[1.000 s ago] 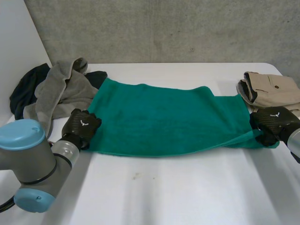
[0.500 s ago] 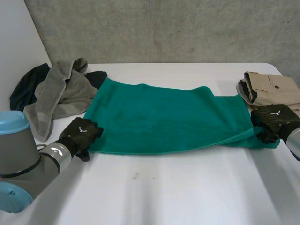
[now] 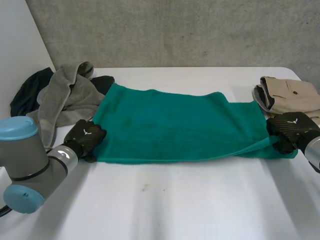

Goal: Fold the laundry.

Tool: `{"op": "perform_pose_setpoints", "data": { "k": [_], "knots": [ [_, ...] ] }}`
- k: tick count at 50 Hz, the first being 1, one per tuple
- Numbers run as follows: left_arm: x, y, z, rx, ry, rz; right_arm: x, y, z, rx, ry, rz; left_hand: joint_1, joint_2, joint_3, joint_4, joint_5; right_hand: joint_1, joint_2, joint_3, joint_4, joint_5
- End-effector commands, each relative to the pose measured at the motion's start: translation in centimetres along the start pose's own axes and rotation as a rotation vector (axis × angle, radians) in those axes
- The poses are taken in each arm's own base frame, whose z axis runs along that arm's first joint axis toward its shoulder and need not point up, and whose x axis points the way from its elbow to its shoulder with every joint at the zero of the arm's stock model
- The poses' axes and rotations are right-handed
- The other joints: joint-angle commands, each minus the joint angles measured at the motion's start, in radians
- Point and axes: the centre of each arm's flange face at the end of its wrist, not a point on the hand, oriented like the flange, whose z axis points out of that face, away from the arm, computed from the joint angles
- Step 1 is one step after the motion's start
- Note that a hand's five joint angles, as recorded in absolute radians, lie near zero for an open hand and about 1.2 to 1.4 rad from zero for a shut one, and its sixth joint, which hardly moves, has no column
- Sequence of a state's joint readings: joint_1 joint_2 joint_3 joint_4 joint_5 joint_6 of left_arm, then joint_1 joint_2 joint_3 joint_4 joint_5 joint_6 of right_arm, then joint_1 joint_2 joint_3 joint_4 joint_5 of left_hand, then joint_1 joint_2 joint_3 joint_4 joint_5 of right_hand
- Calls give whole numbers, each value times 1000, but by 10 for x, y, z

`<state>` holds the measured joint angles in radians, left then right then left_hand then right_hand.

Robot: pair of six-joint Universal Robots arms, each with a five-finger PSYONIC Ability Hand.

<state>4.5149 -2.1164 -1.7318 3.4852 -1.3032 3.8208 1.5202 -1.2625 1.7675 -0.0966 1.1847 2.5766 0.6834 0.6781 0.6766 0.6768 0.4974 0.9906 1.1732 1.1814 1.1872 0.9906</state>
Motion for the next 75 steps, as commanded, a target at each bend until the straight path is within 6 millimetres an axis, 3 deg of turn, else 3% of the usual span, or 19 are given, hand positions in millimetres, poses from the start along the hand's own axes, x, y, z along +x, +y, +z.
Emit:
{"op": "perform_pose_setpoints", "data": {
  "k": [1, 4, 13, 22, 31, 32, 34, 40, 75],
  "knots": [
    [-1, 3, 8, -6, -7, 2, 0, 0, 0, 2, 1, -2, 381, 386, 388, 387, 392, 406, 223, 215, 209, 231],
    [-4, 3, 12, -11, -27, 5, 0, 0, 0, 1, 2, 0, 712, 717, 718, 718, 723, 406, 223, 215, 209, 231],
    [-7, 0, 8, -54, -83, 12, 1, -1, -1, -2, 0, 1, 713, 718, 720, 719, 724, 406, 223, 215, 209, 231],
    [-16, -26, -28, -55, -127, 14, 1, -6, -5, -4, -1, -1, 713, 718, 720, 719, 724, 406, 223, 215, 209, 231],
    [-14, -25, -31, -80, -106, 22, 1, -5, -4, -5, -7, -6, 713, 718, 720, 719, 724, 406, 223, 215, 209, 231],
    [-13, -23, -29, -85, -102, 22, 1, -5, -4, -5, -5, -10, 649, 655, 656, 656, 661, 406, 223, 215, 209, 231],
    [-8, -15, -25, -110, -84, 20, 0, -5, -3, -5, -7, -13, 85, 91, 92, 92, 97, 406, 223, 215, 209, 231],
    [-4, -10, -23, -122, -68, 36, 2, -5, -3, -4, -5, -15, -97, -91, -90, -90, -85, 406, 223, 215, 209, 231],
    [-7, -1, 11, -89, -36, 26, -1, 1, 0, -17, -19, -7, -68, -62, -61, -61, -56, 406, 223, 215, 209, 231]
  ]
}}
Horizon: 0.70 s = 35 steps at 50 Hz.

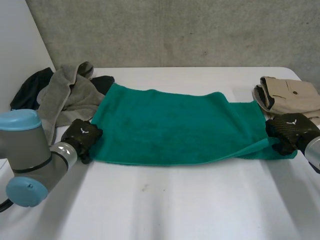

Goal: Fold the laundry.

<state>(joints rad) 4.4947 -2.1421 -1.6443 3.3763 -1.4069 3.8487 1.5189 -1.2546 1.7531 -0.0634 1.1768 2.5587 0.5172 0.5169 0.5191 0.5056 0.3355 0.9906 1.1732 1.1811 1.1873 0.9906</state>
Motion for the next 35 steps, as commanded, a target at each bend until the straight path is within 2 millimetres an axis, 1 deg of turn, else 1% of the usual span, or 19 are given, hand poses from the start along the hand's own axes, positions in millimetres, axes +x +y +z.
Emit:
{"op": "perform_pose_setpoints", "data": {
  "k": [1, 4, 14, 20, 31, 34, 35],
  "knots": [
    [0, 1, 8, 2, -1, 3, 0, 1, 0, -2, -1, -1, 116, 116, 114, 128, 123, 406, 223, 215, 209, 231],
    [0, 2, 11, 2, -1, 3, -1, 2, 1, -5, -3, 3, 142, 143, 141, 154, 150, 406, 223, 215, 209, 231],
    [-6, -2, 22, 20, -21, 4, -1, 2, 1, -4, -3, 2, 345, 345, 343, 357, 352, 406, 223, 215, 209, 231],
    [-8, -4, 27, 33, -30, 1, -1, 3, 2, -7, -1, 3, 372, 372, 370, 383, 379, 406, 223, 215, 209, 231],
    [-8, -3, 33, 35, -29, 0, -1, 3, 2, -7, -1, 1, 383, 383, 381, 395, 390, 406, 223, 215, 209, 231],
    [-8, -3, 34, 36, -28, 2, -1, 3, 2, -7, -1, 1, 594, 594, 592, 606, 601, 406, 223, 215, 209, 231],
    [-7, -1, 35, 32, -25, 2, 0, 2, 2, -5, 1, 0, 775, 775, 773, 786, 782, 406, 223, 215, 209, 231]
  ]
}}
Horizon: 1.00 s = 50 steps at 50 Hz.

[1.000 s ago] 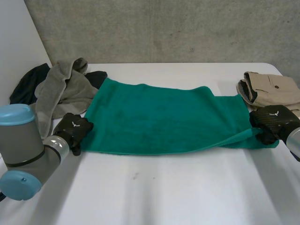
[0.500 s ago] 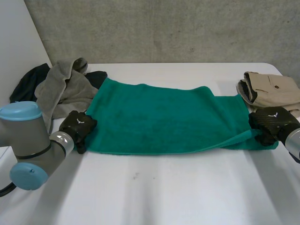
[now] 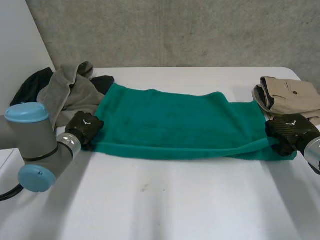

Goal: Fold the laundry.

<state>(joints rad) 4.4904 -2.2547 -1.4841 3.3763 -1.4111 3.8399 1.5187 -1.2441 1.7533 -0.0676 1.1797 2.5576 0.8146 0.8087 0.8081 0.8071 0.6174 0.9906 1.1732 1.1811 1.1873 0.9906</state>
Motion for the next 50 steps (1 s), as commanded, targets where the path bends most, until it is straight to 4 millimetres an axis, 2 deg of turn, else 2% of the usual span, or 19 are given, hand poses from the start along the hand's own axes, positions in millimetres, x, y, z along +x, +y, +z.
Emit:
{"op": "perform_pose_setpoints", "data": {
  "k": [1, 7, 10, 15, 19, 21, 23, 24, 27, 28, 32, 33, 37, 40, 44, 45, 46, 47, 50],
  "knots": [
    [2, 3, 3, -4, 6, 3, 0, 0, 0, 1, 1, -1, 581, 587, 587, 588, 603, 406, 223, 215, 209, 231],
    [4, 5, 0, -25, 12, 8, 1, -1, 0, 3, 4, 0, 582, 588, 588, 589, 604, 406, 223, 215, 209, 231],
    [9, 4, -7, -38, 30, 6, 1, -2, -1, 1, 2, 1, 582, 588, 588, 589, 604, 406, 223, 215, 209, 231],
    [-4, -10, -37, -70, 20, 7, 3, -3, -3, -8, 7, 0, 582, 588, 588, 589, 604, 406, 223, 215, 209, 231],
    [-3, -17, -68, -121, 59, 4, -2, -4, -13, -58, -33, -5, 582, 588, 588, 589, 604, 406, 223, 215, 209, 231],
    [0, -18, -90, -164, 98, 21, -4, -8, -21, -81, -52, -23, 582, 588, 588, 589, 604, 406, 223, 215, 209, 231],
    [2, -18, -107, -193, 125, 49, -7, -14, -37, -126, -89, -70, 582, 588, 588, 589, 604, 406, 223, 215, 209, 231],
    [7, -16, -124, -225, 159, 91, -10, -15, -42, -145, -107, -90, 582, 588, 588, 589, 604, 406, 223, 215, 209, 231],
    [16, -10, -149, -284, 230, 159, -20, -15, -65, -239, -200, -184, 582, 588, 588, 589, 604, 406, 223, 215, 209, 231],
    [22, -6, -167, -322, 277, 205, -21, -14, -71, -267, -224, -206, 582, 588, 588, 589, 604, 406, 223, 215, 209, 231],
    [35, 1, -208, -380, 363, 306, -10, -5, -99, -414, -276, -261, 582, 588, 588, 589, 604, 406, 223, 215, 209, 231],
    [35, 1, -212, -375, 361, 319, -7, -3, -102, -430, -279, -273, 582, 588, 588, 589, 604, 406, 223, 215, 209, 231],
    [30, -3, -211, -335, 301, 340, 13, 3, -103, -452, -238, -293, 582, 588, 588, 589, 604, 406, 223, 215, 209, 231],
    [21, -10, -196, -279, 229, 338, 20, 2, -95, -414, -179, -305, 582, 588, 588, 589, 604, 406, 223, 215, 209, 231],
    [10, -23, -166, -181, 128, 300, 26, 2, -72, -324, -98, -311, 582, 588, 588, 589, 604, 406, 223, 215, 209, 231],
    [9, -26, -158, -161, 112, 284, 24, 0, -57, -273, -77, -318, 582, 588, 588, 589, 604, 406, 223, 215, 209, 231],
    [7, -29, -150, -141, 92, 268, 21, -2, -49, -246, -72, -320, 582, 588, 588, 589, 604, 406, 223, 215, 209, 231],
    [6, -36, -134, -100, 64, 232, 18, -3, -41, -224, -69, -323, 582, 588, 588, 589, 604, 406, 223, 215, 209, 231],
    [4, -42, -108, -48, 27, 170, 8, -8, -15, -155, -47, -343, 582, 588, 588, 589, 604, 406, 223, 215, 209, 231]
  ]
}}
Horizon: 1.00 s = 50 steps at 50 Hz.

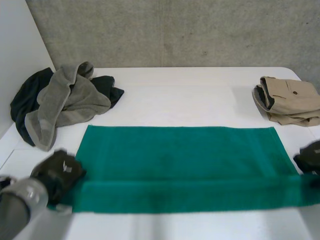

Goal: Fold the laundry.

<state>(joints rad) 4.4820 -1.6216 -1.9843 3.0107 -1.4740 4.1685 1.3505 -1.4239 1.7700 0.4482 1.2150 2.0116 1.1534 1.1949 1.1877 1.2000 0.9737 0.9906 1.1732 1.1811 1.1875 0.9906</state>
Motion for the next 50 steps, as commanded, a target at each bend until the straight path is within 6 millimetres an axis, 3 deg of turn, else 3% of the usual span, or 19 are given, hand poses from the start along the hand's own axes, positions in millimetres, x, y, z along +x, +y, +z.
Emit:
{"op": "perform_pose_setpoints", "data": {
  "k": [1, 6, 12, 21, 22, 23, 24, 25, 26, 28, 35, 41, 46, 50],
  "knots": [
    [-28, -31, 67, 160, -147, -163, -4, -31, 53, 159, 100, -22, 243, 201, 209, 196, 248, 406, 223, 215, 209, 231],
    [-44, -43, 108, 193, -259, -197, 3, -32, 86, 147, 191, -37, 243, 201, 209, 196, 248, 406, 223, 215, 209, 231],
    [-39, -64, 152, 231, -322, -182, 3, -43, 117, 175, 287, -73, 243, 201, 209, 196, 248, 406, 223, 215, 209, 231],
    [-35, -68, 187, 260, -345, -179, 10, -56, 151, 291, 422, -118, 243, 201, 209, 196, 248, 406, 223, 215, 209, 231],
    [-33, -68, 188, 264, -344, -180, 10, -58, 155, 307, 438, -126, 229, 187, 194, 182, 234, 29, -154, -162, -168, -146],
    [-33, -68, 189, 269, -348, -179, 10, -59, 157, 312, 446, -129, -77, -118, -111, -123, -71, -280, -463, -471, -477, -455],
    [-31, -71, 190, 284, -359, -177, 10, -60, 159, 316, 456, -129, -641, -682, -675, -687, -635, -545, -727, -735, -742, -719],
    [-32, -73, 190, 295, -369, -178, 12, -60, 160, 317, 464, -123, -710, -752, -744, -757, -705, -780, -963, -970, -977, -955],
    [-32, -75, 190, 302, -380, -179, 15, -60, 161, 317, 484, -115, -766, -808, -800, -813, -761, -816, -999, -1007, -1013, -991],
    [-31, -80, 187, 321, -396, -180, 19, -61, 159, 315, 505, -104, -979, -1020, -1013, -1025, -974, -816, -999, -1007, -1013, -991],
    [-30, -79, 172, 286, -419, -192, 32, -66, 128, 319, 523, -4, -979, -1020, -1013, -1025, -974, -816, -999, -1007, -1013, -991],
    [-32, -77, 137, 283, -409, -198, 31, -54, 88, 250, 395, 116, -979, -1020, -1013, -1025, -974, -816, -999, -1007, -1013, -991],
    [-25, -70, 118, 268, -391, -200, 9, -26, 68, 147, 180, 202, -979, -1020, -1013, -1025, -974, -816, -999, -1007, -1013, -991],
    [-16, -62, 110, 247, -366, -197, 3, -7, 64, 134, 131, 245, -979, -1020, -1013, -1025, -974, -721, -904, -911, -918, -896]
  ]
}}
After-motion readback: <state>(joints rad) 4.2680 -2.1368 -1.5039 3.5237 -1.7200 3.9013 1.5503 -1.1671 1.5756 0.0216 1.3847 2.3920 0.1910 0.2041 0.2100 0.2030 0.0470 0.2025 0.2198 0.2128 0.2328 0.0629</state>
